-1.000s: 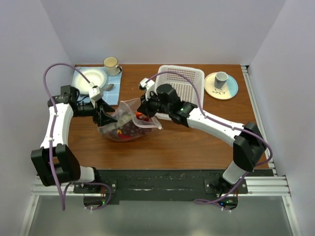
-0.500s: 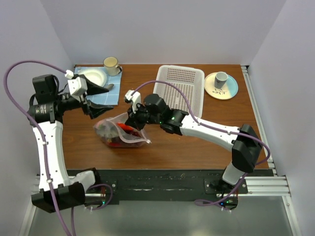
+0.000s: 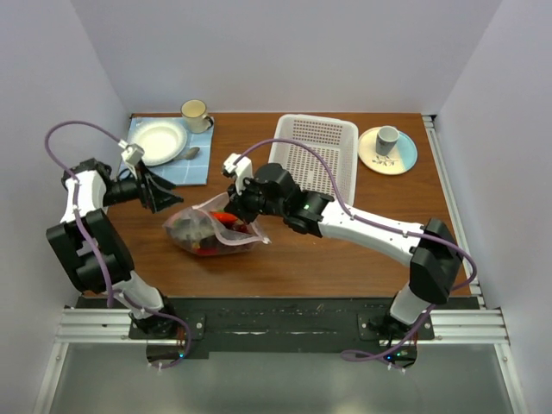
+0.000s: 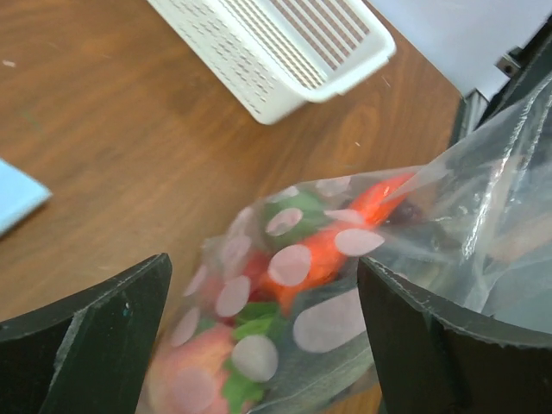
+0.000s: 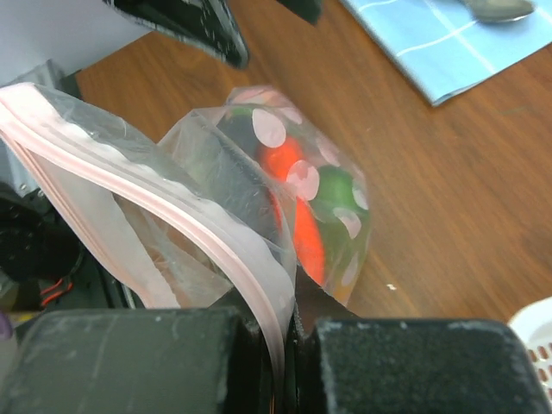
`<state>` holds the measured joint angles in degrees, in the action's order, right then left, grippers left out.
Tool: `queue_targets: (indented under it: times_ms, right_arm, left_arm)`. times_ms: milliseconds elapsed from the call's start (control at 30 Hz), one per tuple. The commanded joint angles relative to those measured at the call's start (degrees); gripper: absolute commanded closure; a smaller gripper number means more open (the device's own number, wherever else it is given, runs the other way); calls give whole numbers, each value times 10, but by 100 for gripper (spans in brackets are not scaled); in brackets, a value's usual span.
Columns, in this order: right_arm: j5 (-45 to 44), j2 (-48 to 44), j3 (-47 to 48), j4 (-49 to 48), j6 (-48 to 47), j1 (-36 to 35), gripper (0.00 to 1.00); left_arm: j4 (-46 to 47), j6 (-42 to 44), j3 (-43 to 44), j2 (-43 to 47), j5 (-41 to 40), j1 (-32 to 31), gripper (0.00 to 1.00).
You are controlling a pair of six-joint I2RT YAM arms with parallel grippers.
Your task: Open the zip-top bag and remove the fake food
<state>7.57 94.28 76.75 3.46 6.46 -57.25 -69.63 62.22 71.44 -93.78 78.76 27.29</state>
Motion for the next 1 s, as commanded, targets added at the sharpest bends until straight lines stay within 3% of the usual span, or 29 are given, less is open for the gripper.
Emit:
queue_targets:
  times_ms: [0, 133, 167, 300, 367, 567, 767, 833, 867, 900, 933, 967]
  right_arm:
    - [49, -27, -20, -30, 8, -1, 100]
    - [58, -55, -69, -33, 12, -1, 100]
    - [63, -63, -78, -32, 13, -2, 100]
    - [96, -108, -128, -29, 18, -5, 100]
    - [110, -125, -151, -25, 22, -7, 100]
    - [115, -122, -194, -28, 39, -14, 100]
    - [99, -99, -247, -59, 46, -25, 100]
    - [85, -95, -253, -64, 44, -28, 100]
    - [82, -94, -252, -65, 41, -28, 100]
    - [78, -89, -249, -65, 39, -29, 100]
    - [72, -87, -240, -60, 37, -29, 100]
    - [68, -84, -233, -58, 29, -30, 100]
  left_arm:
    - [-46, 97, -13, 27, -3, -27, 2]
    - [7, 103, -52, 11, -39, -27, 0]
    - [68, 89, -83, 14, -52, -26, 0]
    - [321, -111, -178, 70, -124, -31, 0]
    - [408, -144, -220, 88, -177, -55, 0]
    - [430, -188, -227, 87, -199, -104, 0]
    - [326, -127, -183, 28, -158, -109, 0]
    - [297, -90, -178, 17, -154, -121, 16]
    - [293, -83, -175, 11, -155, -123, 38]
    - [290, -83, -171, 9, -156, -124, 51]
    - [278, -82, -157, 6, -162, -124, 75]
    - [270, -76, -148, 2, -166, -124, 90]
